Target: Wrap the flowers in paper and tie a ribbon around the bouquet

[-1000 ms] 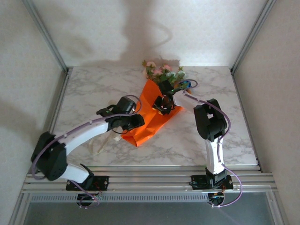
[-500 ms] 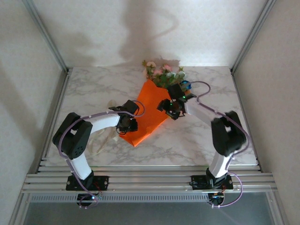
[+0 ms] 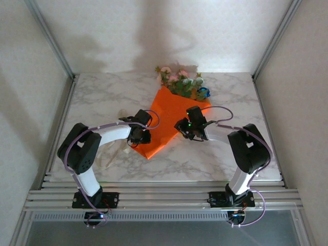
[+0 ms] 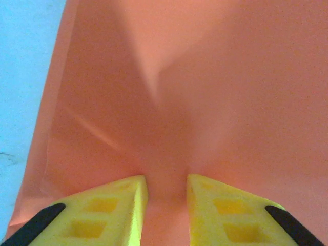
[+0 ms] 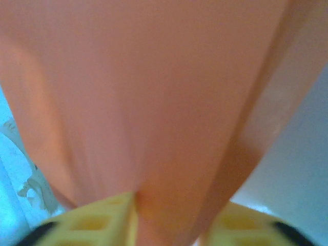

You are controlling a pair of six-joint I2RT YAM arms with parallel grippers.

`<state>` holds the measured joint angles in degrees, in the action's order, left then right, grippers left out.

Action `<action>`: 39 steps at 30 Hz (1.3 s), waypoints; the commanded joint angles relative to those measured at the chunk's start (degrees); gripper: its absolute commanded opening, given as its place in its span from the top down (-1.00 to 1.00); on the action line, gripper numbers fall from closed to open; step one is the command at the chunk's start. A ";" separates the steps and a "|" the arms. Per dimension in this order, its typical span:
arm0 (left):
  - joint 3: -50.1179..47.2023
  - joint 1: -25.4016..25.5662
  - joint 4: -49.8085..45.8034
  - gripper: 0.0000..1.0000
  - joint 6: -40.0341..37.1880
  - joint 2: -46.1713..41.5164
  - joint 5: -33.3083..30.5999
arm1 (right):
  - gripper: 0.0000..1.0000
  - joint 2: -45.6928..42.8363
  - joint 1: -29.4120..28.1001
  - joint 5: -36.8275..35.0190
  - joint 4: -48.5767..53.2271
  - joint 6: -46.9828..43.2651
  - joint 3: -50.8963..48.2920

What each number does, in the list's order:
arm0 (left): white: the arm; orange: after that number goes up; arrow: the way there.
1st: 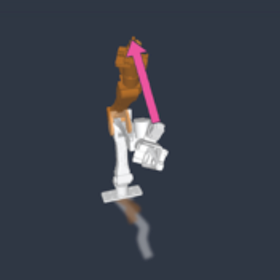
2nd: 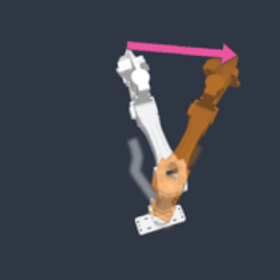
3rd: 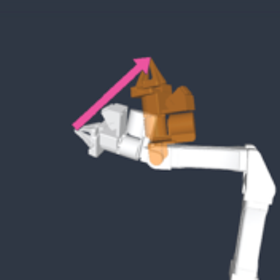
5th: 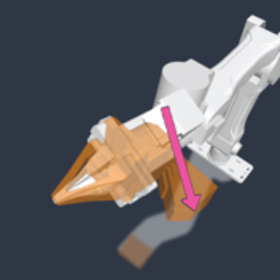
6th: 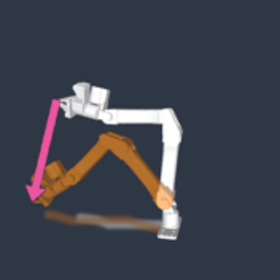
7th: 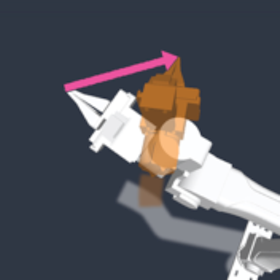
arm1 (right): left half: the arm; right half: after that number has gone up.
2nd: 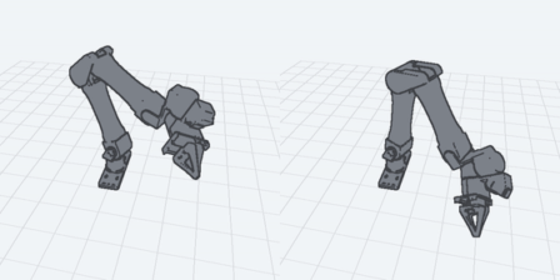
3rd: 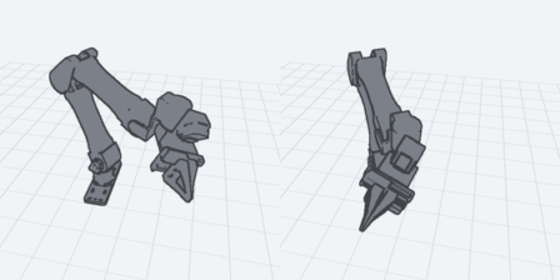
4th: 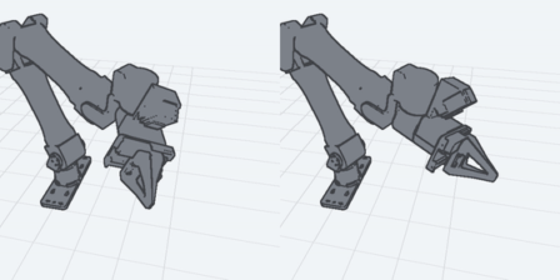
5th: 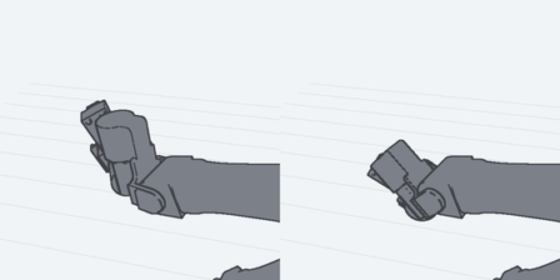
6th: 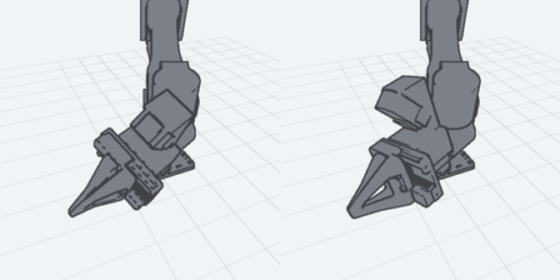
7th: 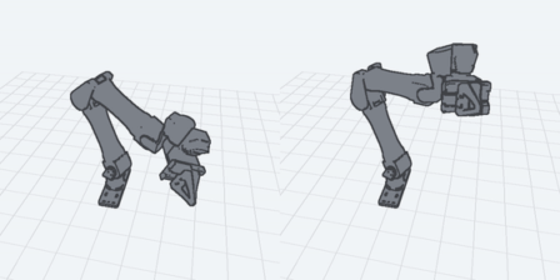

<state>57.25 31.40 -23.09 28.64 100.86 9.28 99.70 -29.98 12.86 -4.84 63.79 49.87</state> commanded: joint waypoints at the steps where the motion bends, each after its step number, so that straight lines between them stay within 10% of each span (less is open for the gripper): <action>1: -2.23 -0.11 -0.96 0.46 -2.19 2.65 0.31 | 1.00 0.59 1.91 -3.19 -6.63 2.65 -2.25; 4: -2.23 -0.11 -1.07 0.46 -2.81 2.51 0.21 | 0.90 -1.43 4.75 -4.80 -7.35 1.93 -4.35; 7: -1.98 -0.11 -0.79 0.46 -3.31 1.77 0.76 | -0.10 -2.11 7.92 -3.88 -7.14 1.02 -4.33; 9: -1.80 -0.02 -0.14 0.44 -3.42 0.95 1.95 | -0.16 -0.34 9.50 -2.22 -5.78 0.40 -2.15; 12: -0.90 0.22 0.09 0.42 -3.41 0.21 3.41 | 0.16 2.92 11.26 -1.61 -1.96 -0.78 1.80; 14: -0.10 0.24 -0.61 0.44 -3.47 1.01 3.47 | 1.00 4.44 12.51 -1.68 -2.48 -0.39 2.64; 19: -0.51 0.24 -0.57 0.50 -3.26 2.15 3.62 | 0.88 4.01 15.53 -2.19 -3.97 0.12 2.94; 21: -0.87 0.29 -0.38 0.52 -3.18 2.19 3.72 | 0.04 4.09 16.66 -2.52 -2.06 -0.43 4.36; 23: -1.16 0.24 -0.20 0.53 -3.24 2.20 3.97 | -0.13 5.00 17.74 -2.69 -0.70 -0.85 6.05; 25: -1.18 0.31 -0.10 0.53 -3.29 2.24 4.06 | 0.06 6.85 18.86 -1.84 0.35 -1.10 8.10; 28: -1.01 0.16 -0.16 0.54 -3.31 2.40 4.17 | 1.00 9.37 20.42 -1.35 1.31 -1.47 10.64; 31: -0.70 0.19 -0.18 0.55 -3.28 2.59 4.43 | 1.00 10.50 21.64 -0.74 0.51 -1.63 11.88; 34: -0.65 0.24 -0.10 0.55 -3.12 2.43 4.77 | 0.21 11.45 22.48 -0.53 2.03 -2.39 13.94; 37: -0.66 0.24 0.15 0.55 -2.79 2.19 5.43 | 1.00 12.30 22.89 -0.95 3.87 -2.71 15.57; 39: -0.57 0.24 0.22 0.55 -2.39 2.06 5.88 | 1.00 11.96 23.16 -2.34 4.80 -3.25 16.21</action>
<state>57.32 31.55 -19.94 26.11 101.36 13.91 111.31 -7.38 12.62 -2.33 61.93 63.96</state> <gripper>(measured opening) 0.228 0.056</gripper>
